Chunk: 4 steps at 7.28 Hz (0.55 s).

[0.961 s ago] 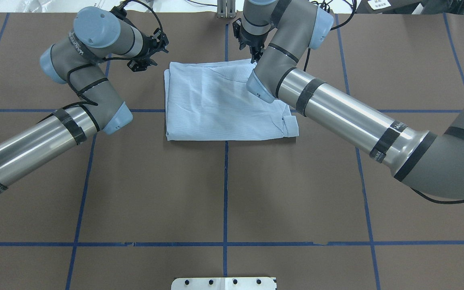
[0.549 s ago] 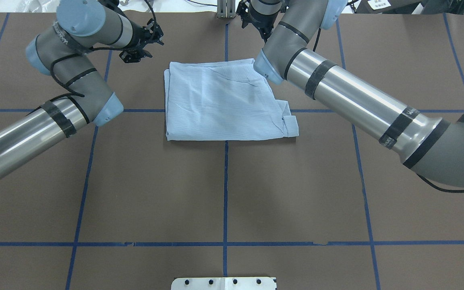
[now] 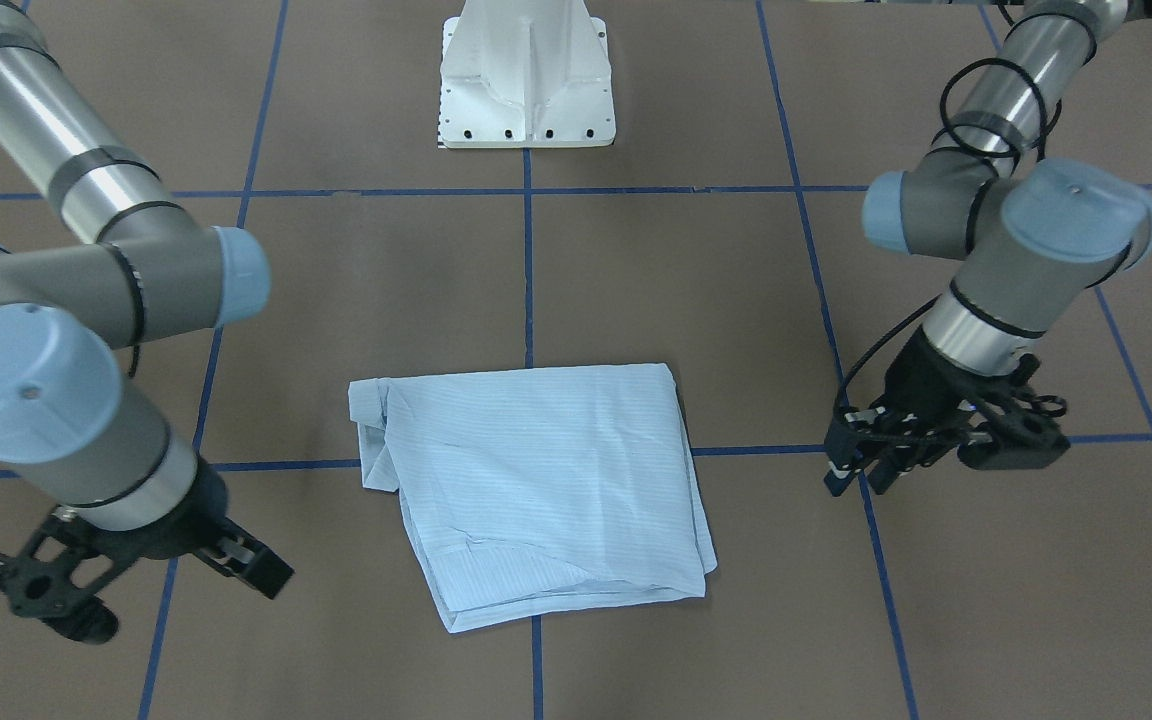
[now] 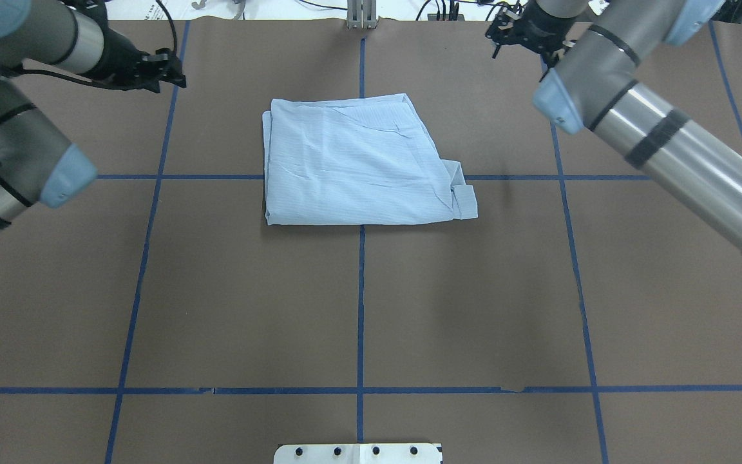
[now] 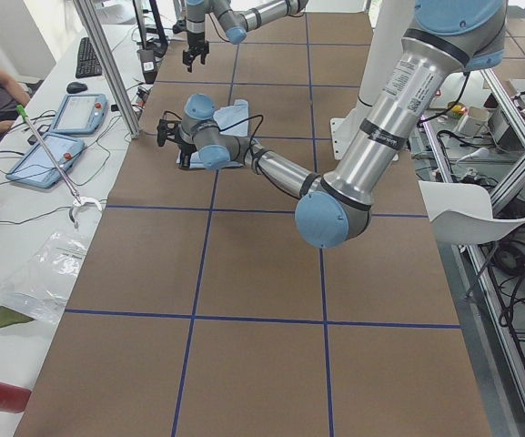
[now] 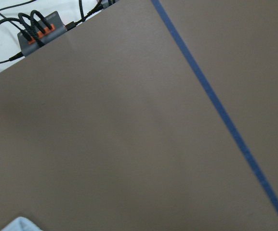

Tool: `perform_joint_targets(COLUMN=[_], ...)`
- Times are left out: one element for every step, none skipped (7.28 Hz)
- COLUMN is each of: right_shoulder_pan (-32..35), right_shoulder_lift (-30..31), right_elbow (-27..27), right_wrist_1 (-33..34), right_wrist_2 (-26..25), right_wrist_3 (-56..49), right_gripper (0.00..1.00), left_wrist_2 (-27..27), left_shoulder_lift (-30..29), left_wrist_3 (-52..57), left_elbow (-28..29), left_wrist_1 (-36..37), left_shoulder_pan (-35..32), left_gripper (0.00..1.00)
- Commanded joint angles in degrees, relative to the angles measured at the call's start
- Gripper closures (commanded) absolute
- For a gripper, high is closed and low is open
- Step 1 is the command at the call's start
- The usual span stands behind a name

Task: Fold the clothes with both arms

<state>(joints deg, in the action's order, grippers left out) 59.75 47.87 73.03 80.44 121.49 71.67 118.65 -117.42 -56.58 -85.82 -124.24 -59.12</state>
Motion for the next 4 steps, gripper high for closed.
perform_joint_targets(right_shoulder_pan=[7.3, 11.6, 14.8, 19.1], right_shoulder_lift=[12.1, 16.2, 20.8, 24.9], right_elbow=[6.7, 7.4, 9.1, 10.4], right_wrist_1=[0.4, 0.3, 0.4, 0.5], right_wrist_2=[4.4, 7.3, 8.2, 10.0], right_wrist_3=[-20.6, -30.1, -39.4, -45.9], right_gripper=[0.00, 0.00, 0.00, 0.00], left_wrist_2=[6.8, 7.4, 8.7, 10.9], left_shoulder_lift=[8.5, 11.9, 14.6, 17.1], left_wrist_3=[22.2, 32.1, 39.5, 46.1], left_elbow=[-5.9, -7.2, -7.9, -7.8], left_wrist_1=[4.5, 6.5, 8.5, 10.1], left_shoulder_pan=[-8.6, -11.2, -14.6, -18.0], left_gripper=[0.43, 0.43, 0.43, 0.42])
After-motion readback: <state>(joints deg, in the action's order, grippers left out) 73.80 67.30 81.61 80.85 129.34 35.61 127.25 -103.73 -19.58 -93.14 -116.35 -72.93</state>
